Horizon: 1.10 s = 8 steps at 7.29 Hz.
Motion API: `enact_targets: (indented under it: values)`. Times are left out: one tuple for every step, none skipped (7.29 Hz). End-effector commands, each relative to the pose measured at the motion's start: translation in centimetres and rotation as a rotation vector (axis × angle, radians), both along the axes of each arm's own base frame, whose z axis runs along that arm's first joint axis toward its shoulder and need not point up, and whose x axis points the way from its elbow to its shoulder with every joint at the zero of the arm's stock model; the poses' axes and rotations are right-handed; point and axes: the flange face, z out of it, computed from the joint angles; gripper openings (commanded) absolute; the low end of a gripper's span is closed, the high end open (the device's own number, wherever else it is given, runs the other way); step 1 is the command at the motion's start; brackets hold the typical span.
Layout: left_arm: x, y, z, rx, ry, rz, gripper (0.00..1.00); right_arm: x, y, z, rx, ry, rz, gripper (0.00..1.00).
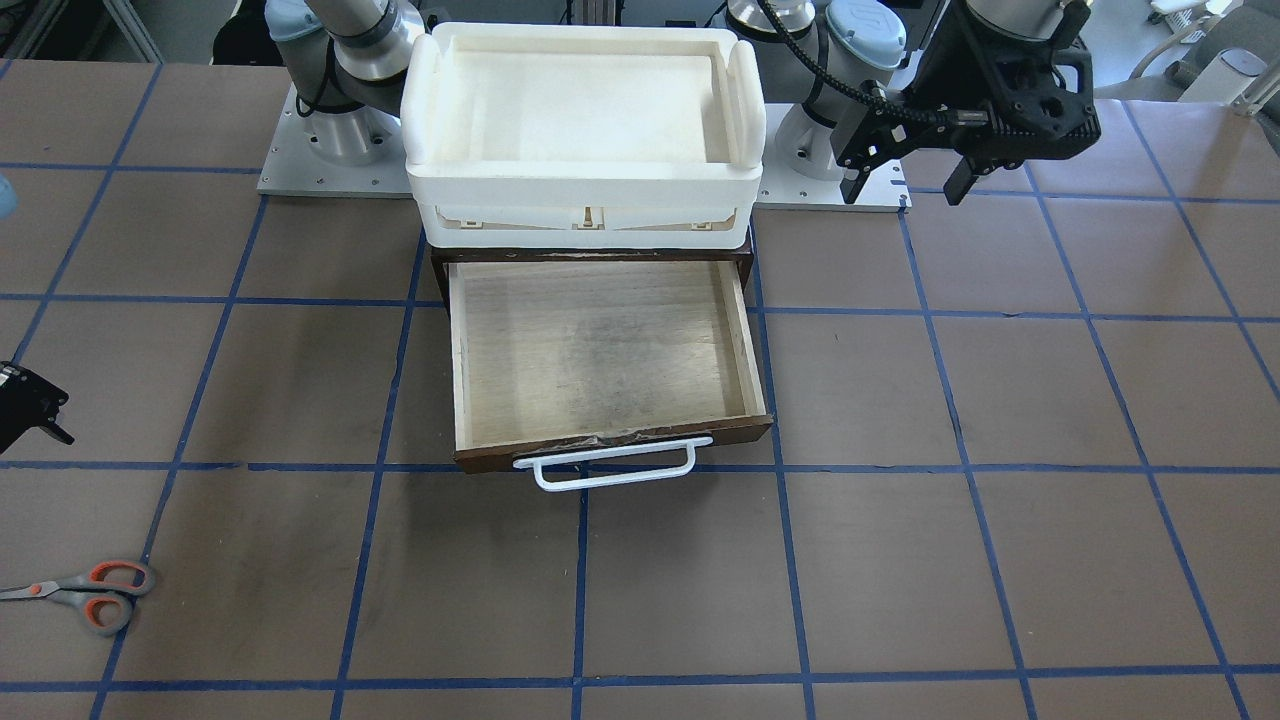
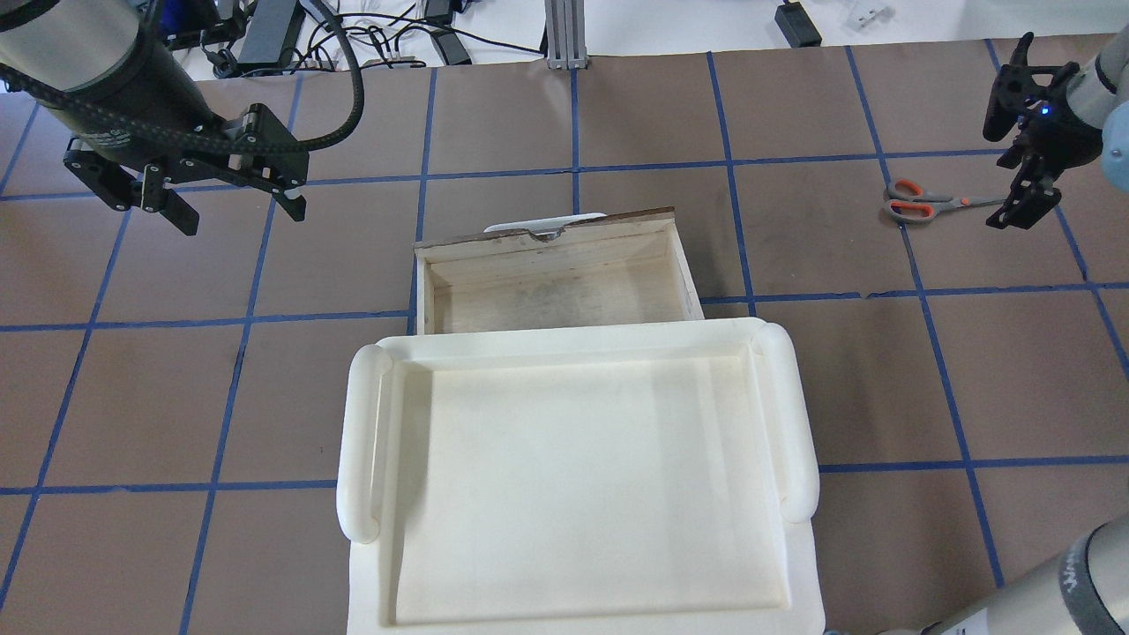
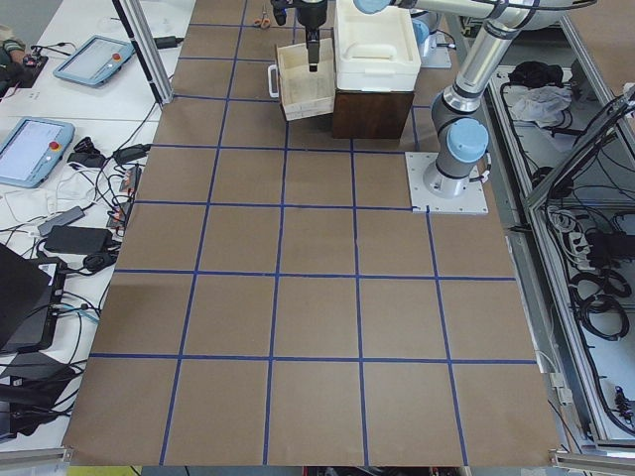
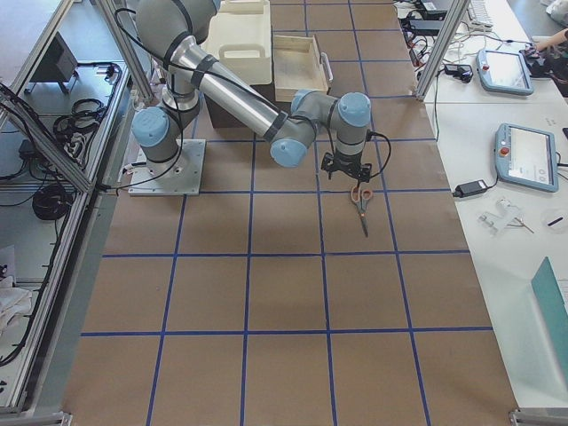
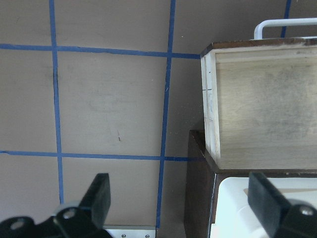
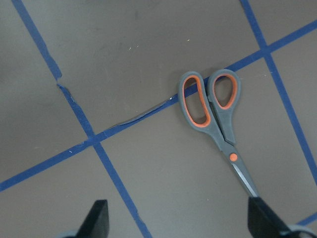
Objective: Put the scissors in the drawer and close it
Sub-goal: 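Lower the right gripper over the scissors handles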
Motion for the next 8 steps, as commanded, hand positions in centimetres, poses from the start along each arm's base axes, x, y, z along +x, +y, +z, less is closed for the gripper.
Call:
enact_targets:
  values:
    - [0.1,0.0,0.0,0.001,0.000,0.001,1.00,-1.2,-1.7,-4.1,-0.031,0.044,0.264,1.00]
    - [0.1,0.0,0.0,0.000,0.000,0.001,1.00,-1.5,-2.2,-5.5,-0.037,0.050,0.274,1.00]
    - [0.1,0.0,0.0,0.000,0.000,0.001,1.00,-1.8,-2.5,-6.3,-0.038,0.052,0.277,1.00]
    - [0.1,0.0,0.0,0.000,0.000,0.001,1.00,-2.0,-3.2,-6.2,-0.058,0.040,0.299,0.99]
    - [0.1,0.0,0.0,0.001,0.000,0.001,1.00,-2.5,-4.2,-7.0,-0.066,0.028,0.325,0.98]
    - [0.1,0.0,0.0,0.000,0.000,0.001,1.00,-2.8,-5.1,-7.3,-0.076,0.024,0.327,0.96]
    - [0.1,0.0,0.0,0.000,0.000,0.001,1.00,-3.0,-5.4,-7.8,-0.074,0.020,0.328,0.96]
    - [0.0,0.0,0.0,0.000,0.000,0.000,1.00,-3.0,-5.5,-8.8,-0.063,0.010,0.328,0.96]
